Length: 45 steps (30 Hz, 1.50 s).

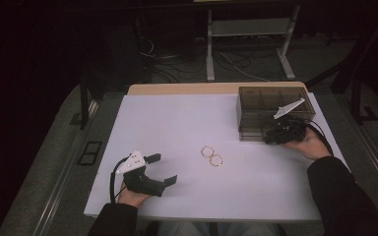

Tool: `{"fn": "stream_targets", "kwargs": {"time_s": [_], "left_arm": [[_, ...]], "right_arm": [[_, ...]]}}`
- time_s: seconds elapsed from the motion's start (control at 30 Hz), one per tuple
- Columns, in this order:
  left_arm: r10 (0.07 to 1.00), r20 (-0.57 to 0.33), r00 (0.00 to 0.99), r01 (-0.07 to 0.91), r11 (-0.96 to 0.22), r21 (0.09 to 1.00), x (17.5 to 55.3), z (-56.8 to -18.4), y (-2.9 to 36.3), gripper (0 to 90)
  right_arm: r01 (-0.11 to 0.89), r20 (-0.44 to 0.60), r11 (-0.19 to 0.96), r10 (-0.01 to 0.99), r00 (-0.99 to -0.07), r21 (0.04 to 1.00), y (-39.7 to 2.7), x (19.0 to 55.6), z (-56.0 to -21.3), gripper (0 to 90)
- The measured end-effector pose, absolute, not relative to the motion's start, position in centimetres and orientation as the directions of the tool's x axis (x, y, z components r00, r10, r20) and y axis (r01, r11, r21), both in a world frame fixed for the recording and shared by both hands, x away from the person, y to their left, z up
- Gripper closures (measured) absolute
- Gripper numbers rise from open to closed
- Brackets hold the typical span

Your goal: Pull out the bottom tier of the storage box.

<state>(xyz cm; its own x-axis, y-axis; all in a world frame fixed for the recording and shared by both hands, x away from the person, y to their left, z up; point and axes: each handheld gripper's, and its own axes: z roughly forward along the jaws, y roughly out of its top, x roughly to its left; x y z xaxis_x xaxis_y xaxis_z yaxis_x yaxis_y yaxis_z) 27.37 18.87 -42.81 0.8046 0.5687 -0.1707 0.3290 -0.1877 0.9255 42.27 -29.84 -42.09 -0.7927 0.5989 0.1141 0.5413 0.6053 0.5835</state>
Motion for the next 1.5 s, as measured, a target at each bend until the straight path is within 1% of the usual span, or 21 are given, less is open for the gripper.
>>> {"fn": "stream_targets", "kwargs": {"time_s": [0.4, 0.83, 1.5], "left_arm": [[0.569, -0.171, 0.805, 0.33, -0.189, 0.925, 27.4, -42.82, 18.88, 0.0], [0.569, -0.17, 0.805, 0.33, -0.19, 0.925, 27.37, -42.82, 18.88, 0.0], [0.569, -0.171, 0.804, 0.331, -0.19, 0.924, 27.35, -42.84, 18.88, 0.0]], "right_arm": [[0.536, 0.108, 0.631, 0.587, -0.803, 0.561, -30.03, 42.59, -42.15, 68.7], [0.522, 0.11, 0.659, 0.56, -0.821, 0.542, -29.86, 42.21, -42.22, 71.5], [0.513, 0.119, 0.689, 0.534, -0.837, 0.512, -30.36, 41.67, -42.28, 72.8]]}}
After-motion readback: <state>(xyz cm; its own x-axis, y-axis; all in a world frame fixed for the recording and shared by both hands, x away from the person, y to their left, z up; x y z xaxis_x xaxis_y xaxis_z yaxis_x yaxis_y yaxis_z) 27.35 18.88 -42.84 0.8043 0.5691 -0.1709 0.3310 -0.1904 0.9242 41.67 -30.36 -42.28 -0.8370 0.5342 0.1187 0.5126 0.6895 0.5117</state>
